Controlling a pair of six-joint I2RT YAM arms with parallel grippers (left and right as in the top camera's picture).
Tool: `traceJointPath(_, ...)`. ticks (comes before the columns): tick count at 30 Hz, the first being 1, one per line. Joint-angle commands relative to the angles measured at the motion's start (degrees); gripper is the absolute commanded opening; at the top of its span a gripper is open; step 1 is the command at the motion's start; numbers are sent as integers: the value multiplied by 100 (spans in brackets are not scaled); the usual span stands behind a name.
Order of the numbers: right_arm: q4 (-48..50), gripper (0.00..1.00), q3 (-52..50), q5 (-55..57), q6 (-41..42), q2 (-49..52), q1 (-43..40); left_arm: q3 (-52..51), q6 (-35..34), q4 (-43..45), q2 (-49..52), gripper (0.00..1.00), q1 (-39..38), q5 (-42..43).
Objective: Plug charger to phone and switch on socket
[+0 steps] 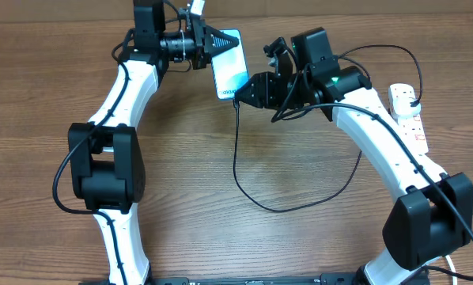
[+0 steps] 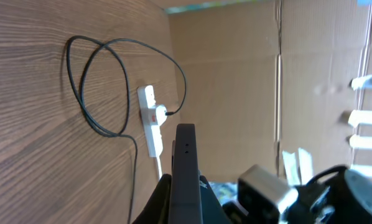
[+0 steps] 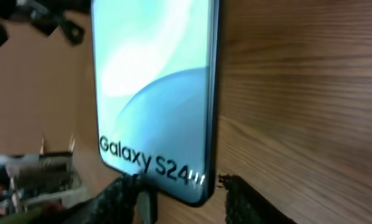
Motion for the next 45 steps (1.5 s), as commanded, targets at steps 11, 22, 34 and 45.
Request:
traceJointPath(11, -380, 63, 151, 999, -127, -181, -24, 55, 2319, -1727, -37, 4, -31, -1749)
traceJointPath(22, -433, 64, 151, 1051, -127, -173, -22, -7, 2782, -3195, -35, 4, -116, -3598)
traceJointPath(34, -584, 64, 151, 1051, -127, -173, -17, -623, 2780, -3128, -35, 4, -264, -3792)
traceJointPath(45, -590, 64, 151, 1049, -127, -173, -17, -634, 2780, -2999, -35, 4, -264, -4059)
